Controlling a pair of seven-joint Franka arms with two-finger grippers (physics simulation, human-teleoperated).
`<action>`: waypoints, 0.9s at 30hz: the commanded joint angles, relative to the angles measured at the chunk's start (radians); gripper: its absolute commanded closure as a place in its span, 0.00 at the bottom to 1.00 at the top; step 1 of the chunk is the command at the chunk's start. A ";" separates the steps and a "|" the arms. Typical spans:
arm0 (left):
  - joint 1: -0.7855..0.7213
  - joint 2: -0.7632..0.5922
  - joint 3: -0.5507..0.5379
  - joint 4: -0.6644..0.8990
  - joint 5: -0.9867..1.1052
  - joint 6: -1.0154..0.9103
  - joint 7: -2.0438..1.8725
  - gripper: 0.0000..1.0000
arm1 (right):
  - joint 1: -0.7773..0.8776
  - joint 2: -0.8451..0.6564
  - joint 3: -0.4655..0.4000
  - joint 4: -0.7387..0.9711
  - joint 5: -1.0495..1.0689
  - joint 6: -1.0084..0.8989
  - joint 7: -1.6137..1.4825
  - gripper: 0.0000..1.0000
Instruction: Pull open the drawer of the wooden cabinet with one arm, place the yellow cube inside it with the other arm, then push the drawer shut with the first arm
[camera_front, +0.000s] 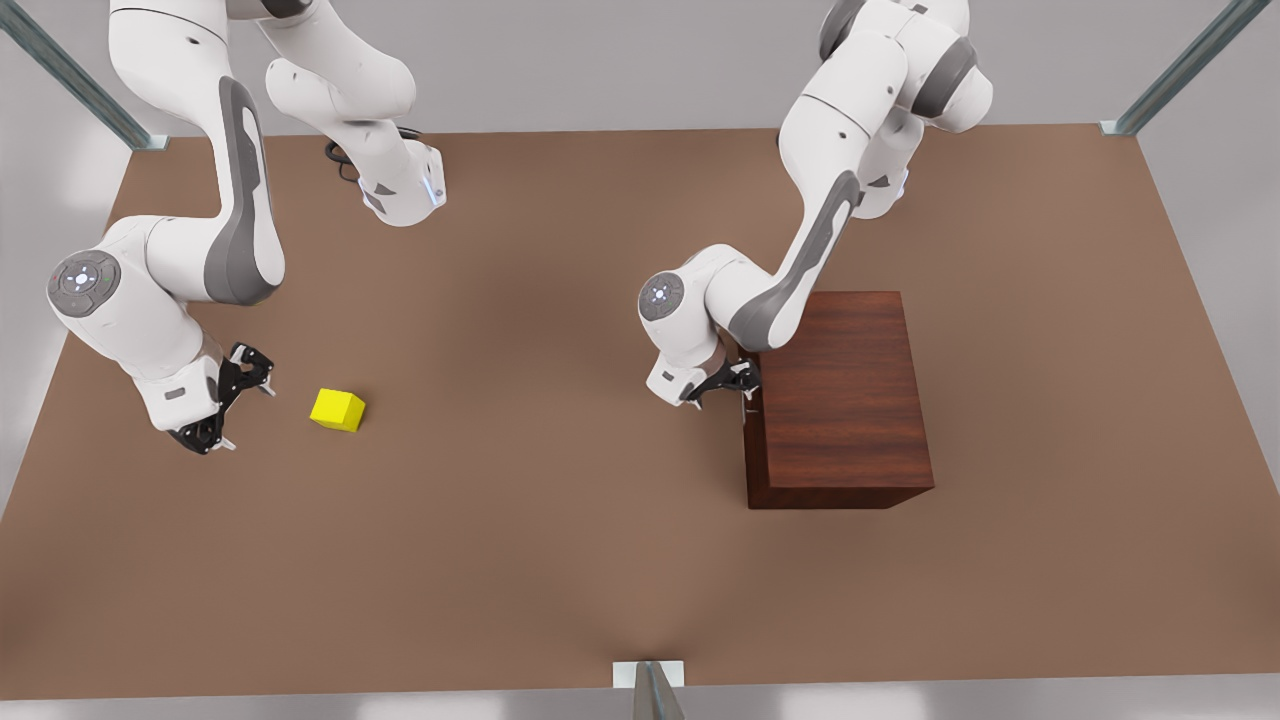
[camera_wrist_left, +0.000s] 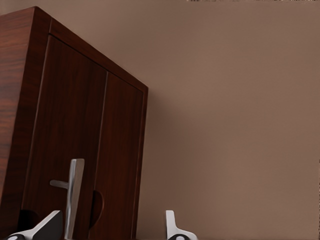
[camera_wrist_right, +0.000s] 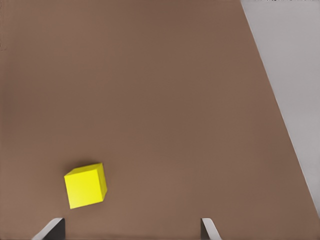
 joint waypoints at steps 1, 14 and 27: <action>0.000 0.002 0.000 0.000 -0.001 0.027 -0.165 0.00 | 0.001 0.000 0.000 0.001 -0.001 0.002 -0.188 0.00; -0.019 0.013 -0.001 0.011 -0.007 0.072 -0.191 0.00 | 0.001 0.001 0.000 0.002 -0.001 0.002 -0.188 0.00; -0.050 0.020 -0.001 0.020 -0.025 0.065 -0.189 0.00 | 0.001 0.007 0.000 0.005 -0.001 0.002 -0.188 0.00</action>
